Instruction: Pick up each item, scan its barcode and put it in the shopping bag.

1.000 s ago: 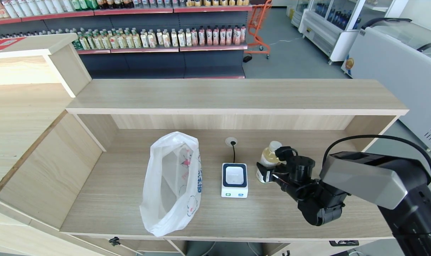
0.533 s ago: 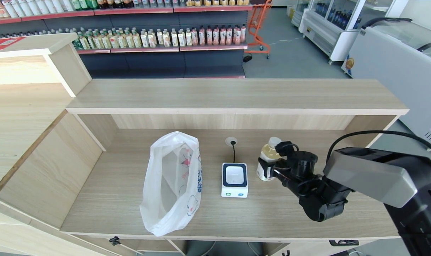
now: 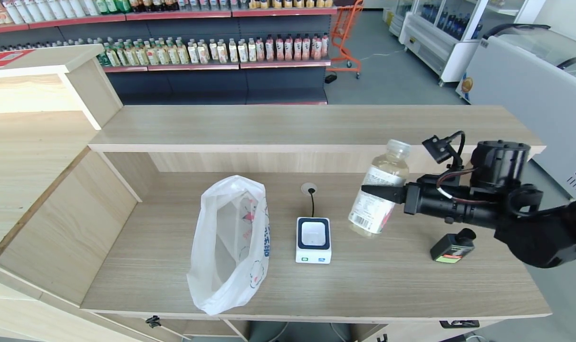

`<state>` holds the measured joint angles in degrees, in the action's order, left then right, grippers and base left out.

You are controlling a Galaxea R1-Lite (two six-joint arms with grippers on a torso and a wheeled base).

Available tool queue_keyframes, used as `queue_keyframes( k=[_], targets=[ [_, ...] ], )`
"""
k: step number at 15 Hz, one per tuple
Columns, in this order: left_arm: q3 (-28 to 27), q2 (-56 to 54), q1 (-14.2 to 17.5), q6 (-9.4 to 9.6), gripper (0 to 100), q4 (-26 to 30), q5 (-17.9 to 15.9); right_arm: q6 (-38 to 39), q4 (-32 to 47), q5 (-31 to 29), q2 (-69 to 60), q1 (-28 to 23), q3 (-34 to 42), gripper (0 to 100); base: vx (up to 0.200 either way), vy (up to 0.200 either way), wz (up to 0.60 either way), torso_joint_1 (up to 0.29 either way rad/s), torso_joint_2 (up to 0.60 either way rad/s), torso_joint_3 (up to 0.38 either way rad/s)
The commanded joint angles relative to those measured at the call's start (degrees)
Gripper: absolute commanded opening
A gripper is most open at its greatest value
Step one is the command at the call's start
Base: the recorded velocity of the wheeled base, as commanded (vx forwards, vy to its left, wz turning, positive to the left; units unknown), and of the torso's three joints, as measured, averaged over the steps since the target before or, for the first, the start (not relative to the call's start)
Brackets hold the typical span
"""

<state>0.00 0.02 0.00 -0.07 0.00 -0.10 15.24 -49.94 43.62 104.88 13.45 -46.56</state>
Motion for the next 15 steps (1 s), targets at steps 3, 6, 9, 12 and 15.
queue_keyframes(
  k=[3, 6, 9, 12, 15],
  targets=[
    [0.00, 0.06, 0.00, -0.01, 100, 0.00, 0.01, 5.59, 4.59, 14.57, -18.39, 5.01, 3.75, 0, 0.000, 0.000, 0.00, 0.000, 0.00, 0.000],
    [0.00, -0.02, 0.00, -0.01, 100, 0.00, 0.01, 5.24, 4.59, 14.57, -21.47, 10.02, 7.88, 0, 0.000, 0.000, 0.00, 0.000, 0.00, 0.000],
    [0.00, -0.02, 0.00, -0.01, 100, 0.00, 0.01, 4.36, 4.68, 11.67, -22.79, 15.29, 9.55, 0, 0.000, 0.000, 0.00, 0.000, 0.00, 0.000],
    [0.00, -0.02, 0.00, -0.01, 100, 0.00, 0.01, 1.46, 4.68, 0.06, -18.65, 17.67, 8.06, 0, 0.000, 0.000, 0.00, 0.000, 0.00, 0.000],
    [0.00, -0.02, 0.00, -0.01, 100, 0.00, 0.01, 0.32, 4.68, -8.02, -16.99, 19.78, 7.97, 0, 0.000, 0.000, 0.00, 0.000, 0.00, 0.000]
  ],
)
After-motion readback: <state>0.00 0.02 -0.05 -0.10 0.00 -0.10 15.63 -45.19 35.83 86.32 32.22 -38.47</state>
